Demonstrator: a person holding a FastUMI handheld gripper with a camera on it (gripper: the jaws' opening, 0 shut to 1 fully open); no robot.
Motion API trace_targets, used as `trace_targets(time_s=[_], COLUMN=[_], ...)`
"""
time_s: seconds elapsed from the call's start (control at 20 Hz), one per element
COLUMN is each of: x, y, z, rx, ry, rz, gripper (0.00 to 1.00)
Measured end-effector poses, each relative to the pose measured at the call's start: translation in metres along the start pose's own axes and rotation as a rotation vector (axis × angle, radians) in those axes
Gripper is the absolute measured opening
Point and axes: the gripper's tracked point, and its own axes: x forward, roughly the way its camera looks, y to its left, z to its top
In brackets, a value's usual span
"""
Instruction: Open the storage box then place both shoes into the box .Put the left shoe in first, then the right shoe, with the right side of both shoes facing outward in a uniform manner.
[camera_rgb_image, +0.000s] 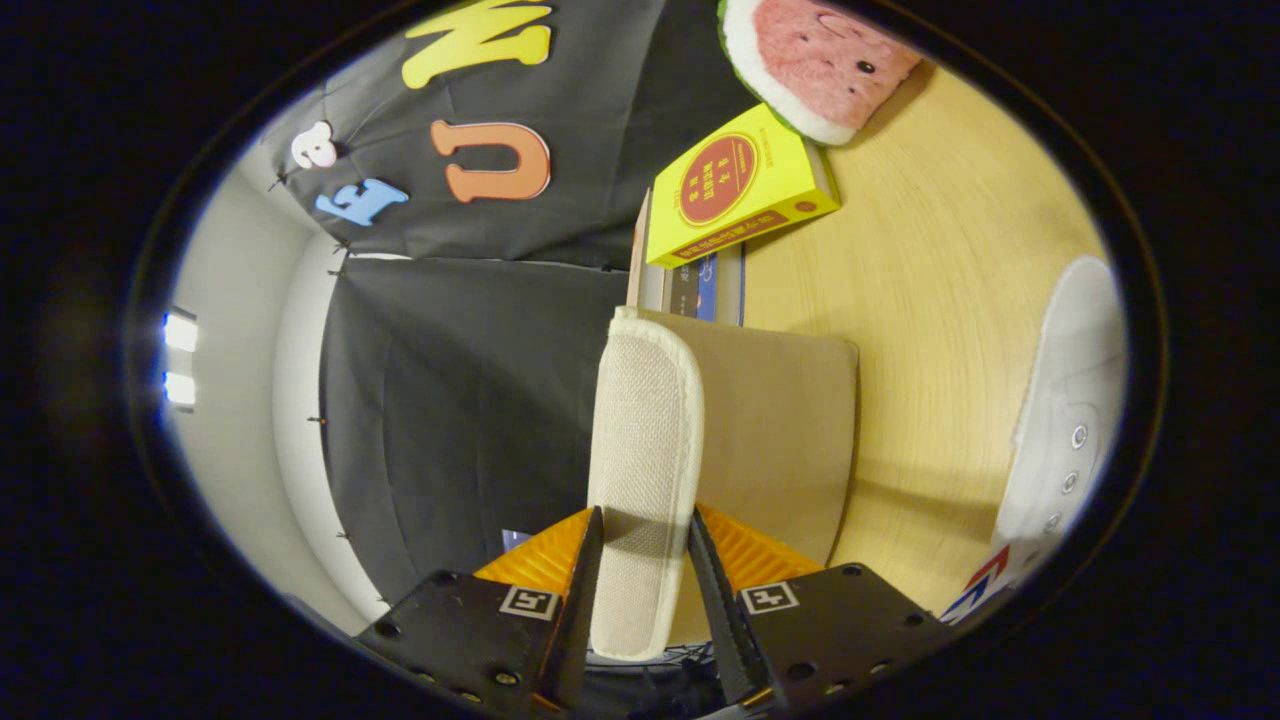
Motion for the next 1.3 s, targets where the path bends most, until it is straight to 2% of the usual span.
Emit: trace_targets(time_s=[0.15,0.2,0.25,0.3,0.35,0.65,0.9,1.1,1.3], x=[-0.002,-0.018,-0.007,-0.015,-0.019,-0.026,-0.005,0.032,0.089], y=[-0.003,-0.004,-0.002,0.009,0.011,0.058,0.114,0.176,0.227], z=[-0.001,0.001,-0.001,-0.002,-0.003,-0.016,-0.013,-0.013,-0.015], rx=[0.012,0.025,0.017,0.018,0.003,-0.079,-0.197,-0.254,-0.286], ry=[0.012,0.005,-0.007,-0.015,-0.021,-0.068,-0.095,-0.093,-0.086], rz=[-0.031,-0.032,-0.049,-0.045,-0.066,-0.166,-0.268,-0.261,-0.253], gripper=[0.26,0.24,0.11,0.11,0.02,0.02,0.02,0.02,0.02])
